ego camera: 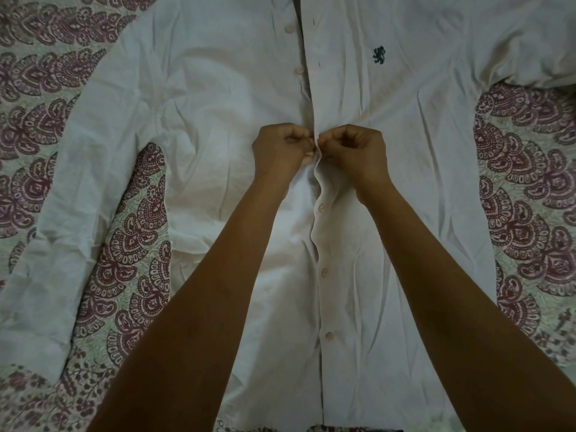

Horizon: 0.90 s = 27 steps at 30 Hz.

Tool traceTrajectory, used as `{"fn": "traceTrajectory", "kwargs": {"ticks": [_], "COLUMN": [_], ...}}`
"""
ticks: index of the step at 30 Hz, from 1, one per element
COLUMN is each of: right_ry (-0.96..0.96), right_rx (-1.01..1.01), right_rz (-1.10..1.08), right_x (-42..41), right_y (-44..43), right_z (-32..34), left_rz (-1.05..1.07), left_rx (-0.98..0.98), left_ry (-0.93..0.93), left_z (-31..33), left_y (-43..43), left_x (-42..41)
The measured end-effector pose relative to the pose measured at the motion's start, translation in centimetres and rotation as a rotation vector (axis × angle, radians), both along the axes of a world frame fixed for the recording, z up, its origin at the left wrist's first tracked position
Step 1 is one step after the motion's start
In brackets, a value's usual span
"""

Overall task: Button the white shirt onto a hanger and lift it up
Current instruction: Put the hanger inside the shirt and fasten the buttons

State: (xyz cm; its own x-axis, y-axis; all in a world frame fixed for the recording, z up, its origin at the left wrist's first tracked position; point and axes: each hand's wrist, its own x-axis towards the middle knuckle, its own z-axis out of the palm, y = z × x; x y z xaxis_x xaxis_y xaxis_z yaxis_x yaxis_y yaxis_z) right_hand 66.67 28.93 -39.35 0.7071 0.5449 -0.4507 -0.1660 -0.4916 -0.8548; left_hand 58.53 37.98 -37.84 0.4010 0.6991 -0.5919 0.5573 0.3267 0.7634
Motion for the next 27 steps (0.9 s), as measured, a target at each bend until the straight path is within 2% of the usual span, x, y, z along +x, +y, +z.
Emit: {"fn": "traceTrajectory", "kwargs": {"ticks": [5,9,12,23,27], "right_ry": [-0.378,-0.535,-0.572,-0.441,-0.471], "right_rx": [-0.055,-0.037,-0.016,0.055,0.047], "right_rz": [0.084,0.107,0.099,0.027,0.043], "right_x": [-1.3,-2.1,-2.5,-2.6,-2.3], "right_y": [0.0,0.3,0.2,-0.2,0.0], "right_z": [-0.6,-1.1,-1.4,-0.9,-0.9], "left_rz": [0.106,0.237,0.303,0.166,0.130], "left_rx": [-0.181,-0.427,-0.496,-0.305,-0.234], "left_ry": [-0.016,-0.103,-0.115,-0.064,-0.065], "left_z": [0.3,0.2,-0.2,-0.3,-0.5], "left_y": [-0.1,0.0,0.1,0.3,0.2], "left_x": [0.2,-0.1,0.0,0.1,0.1]}}
